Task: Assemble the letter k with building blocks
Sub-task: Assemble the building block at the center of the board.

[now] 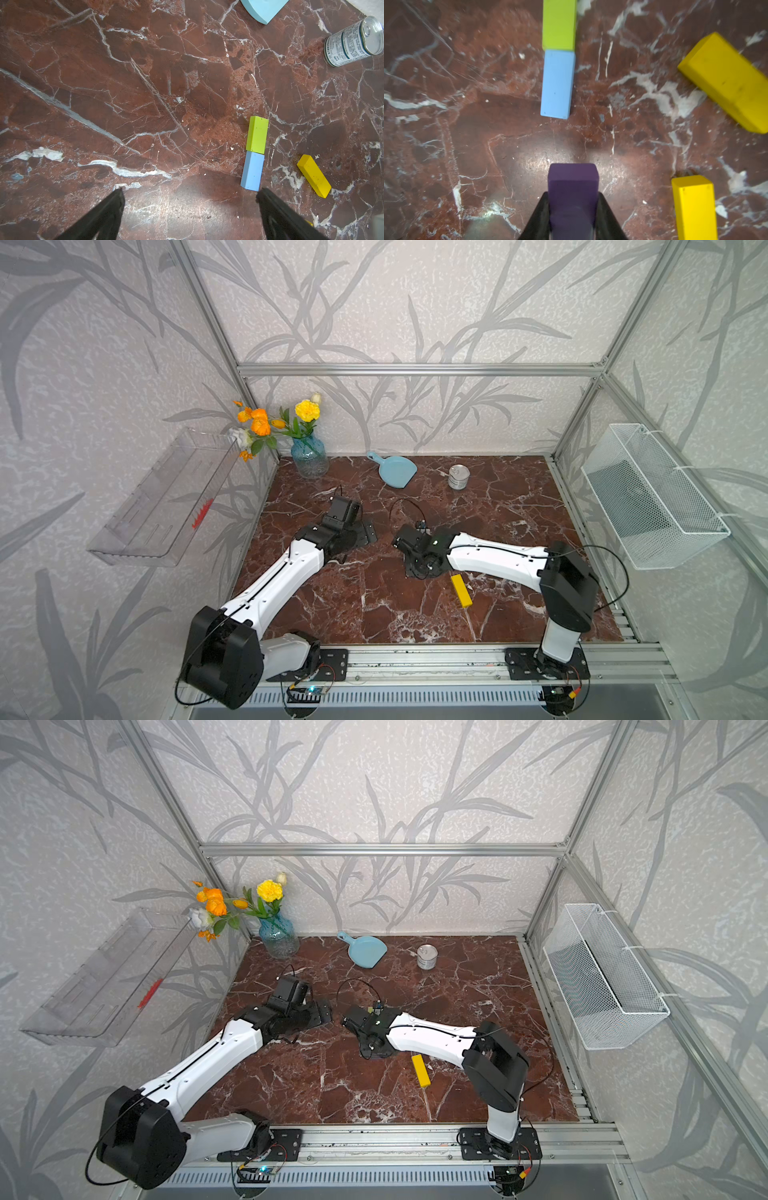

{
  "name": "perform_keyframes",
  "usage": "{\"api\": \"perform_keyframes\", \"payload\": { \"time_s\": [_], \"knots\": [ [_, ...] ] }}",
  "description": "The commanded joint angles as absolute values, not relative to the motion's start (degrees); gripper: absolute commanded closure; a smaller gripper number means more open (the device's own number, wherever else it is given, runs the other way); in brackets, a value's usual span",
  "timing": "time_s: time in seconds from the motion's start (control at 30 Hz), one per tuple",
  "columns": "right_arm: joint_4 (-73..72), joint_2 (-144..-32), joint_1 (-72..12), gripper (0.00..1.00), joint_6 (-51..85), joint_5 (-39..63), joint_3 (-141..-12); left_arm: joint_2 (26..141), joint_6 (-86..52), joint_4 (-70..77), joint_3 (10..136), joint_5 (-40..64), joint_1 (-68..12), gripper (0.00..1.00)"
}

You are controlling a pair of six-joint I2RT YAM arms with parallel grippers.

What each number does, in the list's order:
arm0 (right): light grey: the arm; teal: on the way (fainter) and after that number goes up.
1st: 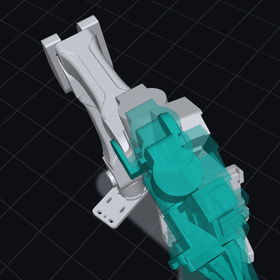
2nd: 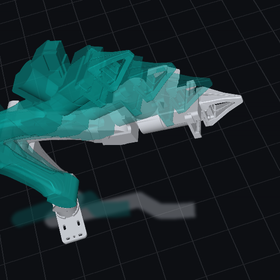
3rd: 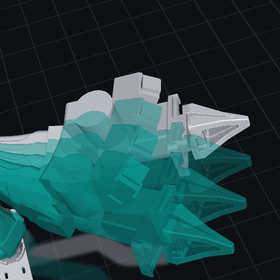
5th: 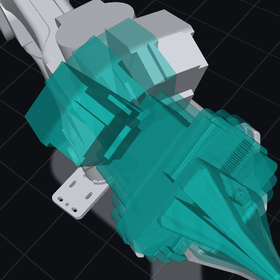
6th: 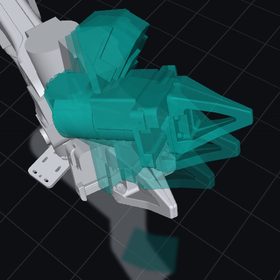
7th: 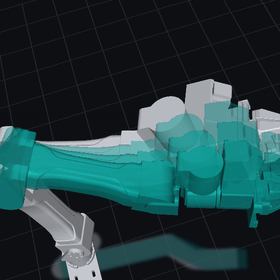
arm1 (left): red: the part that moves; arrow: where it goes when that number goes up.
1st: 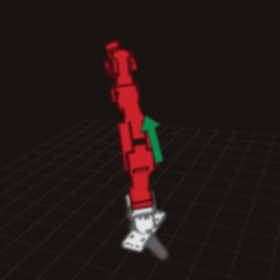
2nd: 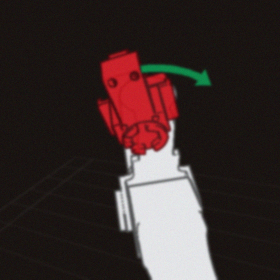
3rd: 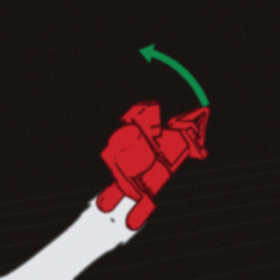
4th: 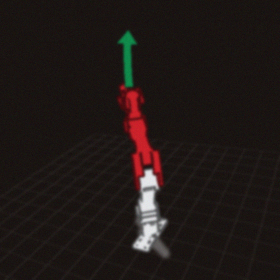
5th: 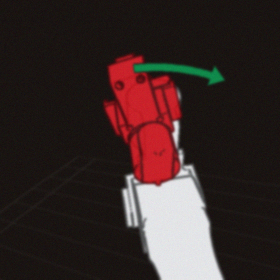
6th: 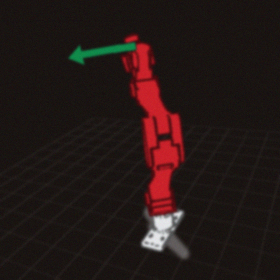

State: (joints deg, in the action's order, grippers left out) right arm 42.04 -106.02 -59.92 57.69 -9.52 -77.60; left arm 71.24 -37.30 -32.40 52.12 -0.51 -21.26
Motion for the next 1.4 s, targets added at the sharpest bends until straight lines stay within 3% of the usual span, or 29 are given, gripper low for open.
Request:
{"api": "perform_keyframes", "payload": {
  "time_s": [0.0, 0.67, 1.37],
  "knots": [
    [45.2, -107.7, -61.7, 1.00, 63.3, -9.1, -80.2, 70.7, -35.9, -33.4, 53.6, -1.7, -20.9, 0.00],
    [46.7, -119.0, -61.3, 1.00, 61.1, -8.1, -87.8, 70.6, -36.3, -34.1, 53.9, -1.2, -18.7, 0.00],
    [47.1, -122.1, -59.0, 1.00, 58.5, -8.0, -90.0, 70.8, -36.7, -33.3, 53.1, -0.3, -18.1, 0.00]
  ]
}}
